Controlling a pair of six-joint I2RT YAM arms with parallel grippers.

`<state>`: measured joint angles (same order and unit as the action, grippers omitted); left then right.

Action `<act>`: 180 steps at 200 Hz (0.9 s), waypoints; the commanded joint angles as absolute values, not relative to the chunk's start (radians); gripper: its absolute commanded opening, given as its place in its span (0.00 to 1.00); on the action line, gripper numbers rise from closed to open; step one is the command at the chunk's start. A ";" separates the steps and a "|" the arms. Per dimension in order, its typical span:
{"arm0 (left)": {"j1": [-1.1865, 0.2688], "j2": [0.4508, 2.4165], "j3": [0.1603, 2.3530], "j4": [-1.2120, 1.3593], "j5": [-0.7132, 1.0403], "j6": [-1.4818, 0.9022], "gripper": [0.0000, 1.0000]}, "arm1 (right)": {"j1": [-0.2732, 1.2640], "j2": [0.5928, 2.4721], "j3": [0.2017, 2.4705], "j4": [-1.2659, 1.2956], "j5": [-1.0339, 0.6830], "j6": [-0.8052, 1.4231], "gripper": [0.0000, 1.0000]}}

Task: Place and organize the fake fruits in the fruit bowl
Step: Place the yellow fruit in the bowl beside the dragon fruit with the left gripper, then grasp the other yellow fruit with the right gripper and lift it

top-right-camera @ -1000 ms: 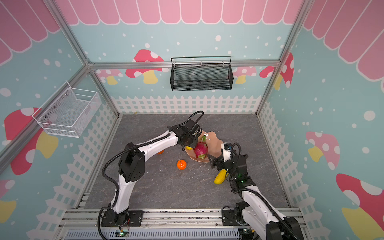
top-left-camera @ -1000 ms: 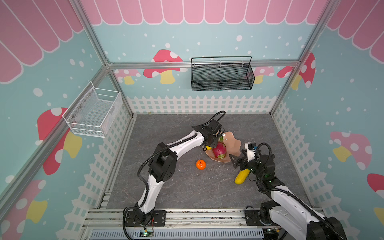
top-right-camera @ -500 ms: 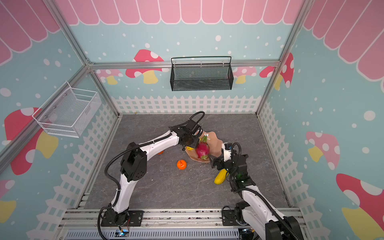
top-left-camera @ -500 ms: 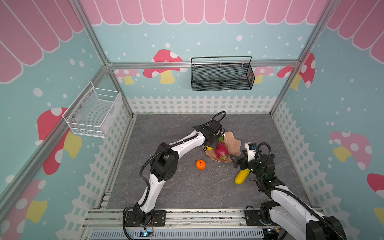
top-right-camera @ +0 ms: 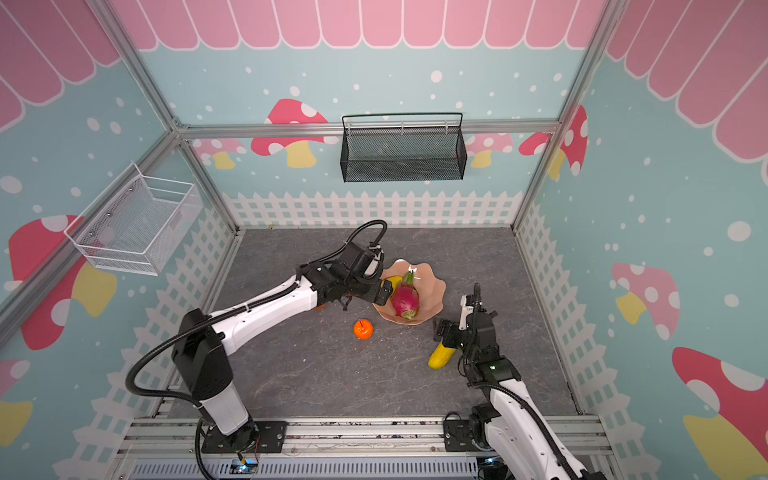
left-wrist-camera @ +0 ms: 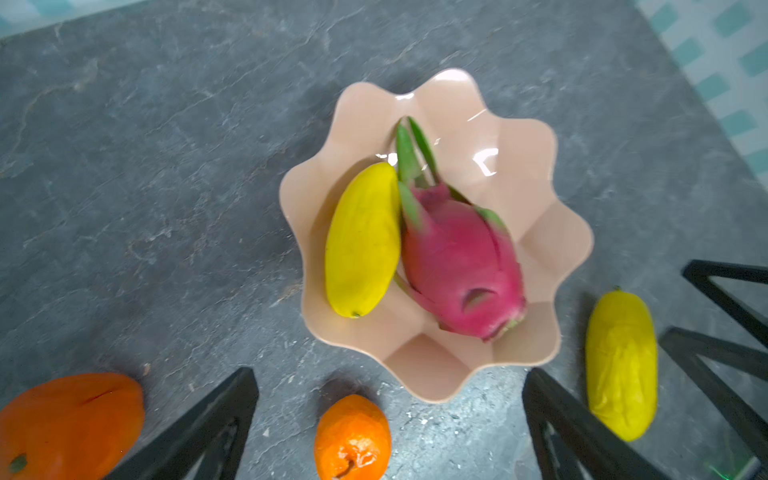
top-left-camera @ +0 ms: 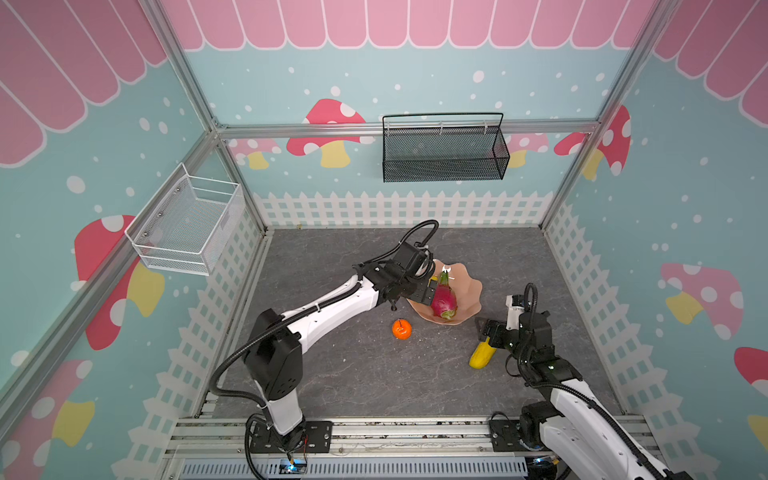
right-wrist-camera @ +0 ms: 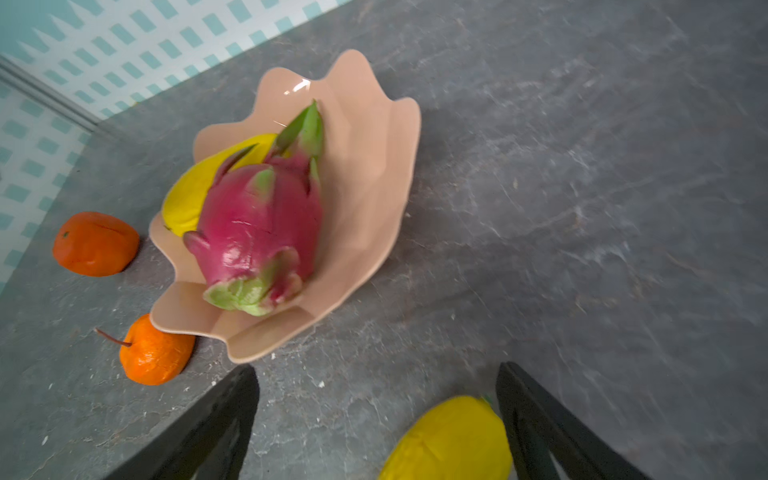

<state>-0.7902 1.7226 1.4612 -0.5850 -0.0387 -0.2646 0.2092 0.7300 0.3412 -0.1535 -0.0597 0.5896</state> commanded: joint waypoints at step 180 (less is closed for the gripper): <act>-1.171 1.339 0.915 -0.101 -0.126 -0.299 1.00 | 0.357 0.898 0.384 -0.389 0.030 0.744 0.38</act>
